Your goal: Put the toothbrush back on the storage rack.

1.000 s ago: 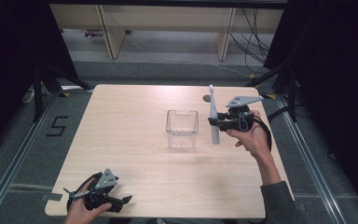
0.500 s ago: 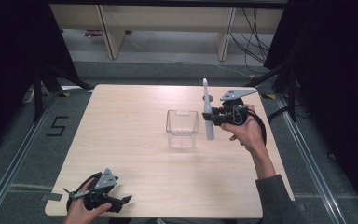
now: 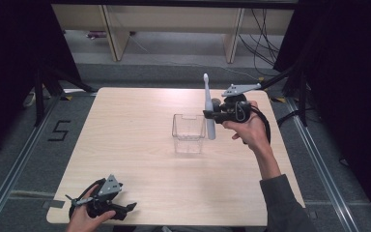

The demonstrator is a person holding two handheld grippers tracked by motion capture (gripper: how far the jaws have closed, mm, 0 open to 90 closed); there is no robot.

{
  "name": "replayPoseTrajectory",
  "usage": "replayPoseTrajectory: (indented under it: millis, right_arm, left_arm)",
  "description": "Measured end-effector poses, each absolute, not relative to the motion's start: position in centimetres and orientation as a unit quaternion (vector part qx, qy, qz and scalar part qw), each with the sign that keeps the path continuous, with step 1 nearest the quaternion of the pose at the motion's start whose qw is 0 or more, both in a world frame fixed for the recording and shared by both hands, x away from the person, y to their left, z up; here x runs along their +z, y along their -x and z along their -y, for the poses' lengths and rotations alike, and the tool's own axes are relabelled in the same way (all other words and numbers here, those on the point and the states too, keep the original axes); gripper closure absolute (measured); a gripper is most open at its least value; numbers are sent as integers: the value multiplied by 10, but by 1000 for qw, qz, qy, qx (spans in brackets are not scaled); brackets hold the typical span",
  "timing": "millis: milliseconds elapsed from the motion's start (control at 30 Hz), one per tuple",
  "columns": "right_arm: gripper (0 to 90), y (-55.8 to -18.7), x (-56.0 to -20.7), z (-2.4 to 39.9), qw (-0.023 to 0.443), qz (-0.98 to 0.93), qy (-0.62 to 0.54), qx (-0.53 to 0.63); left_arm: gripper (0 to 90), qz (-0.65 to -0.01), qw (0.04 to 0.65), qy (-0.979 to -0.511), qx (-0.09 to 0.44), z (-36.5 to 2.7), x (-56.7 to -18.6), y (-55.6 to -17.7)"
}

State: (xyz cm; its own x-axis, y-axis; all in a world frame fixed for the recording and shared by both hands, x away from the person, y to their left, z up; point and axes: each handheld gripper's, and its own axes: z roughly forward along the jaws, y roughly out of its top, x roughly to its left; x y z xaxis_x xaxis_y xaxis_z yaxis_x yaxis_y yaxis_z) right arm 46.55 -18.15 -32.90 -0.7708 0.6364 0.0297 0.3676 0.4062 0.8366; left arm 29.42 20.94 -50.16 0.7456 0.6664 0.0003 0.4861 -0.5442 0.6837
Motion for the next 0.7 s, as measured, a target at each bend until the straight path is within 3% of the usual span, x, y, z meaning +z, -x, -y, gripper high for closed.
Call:
replayPoseTrajectory:
  millis: [700]
  right_arm:
    - [672, -487, -333, 146, 133, -833, -296, 448]
  left_arm:
    - [154, -332, 349, -867, 128, -208, -502, -294]
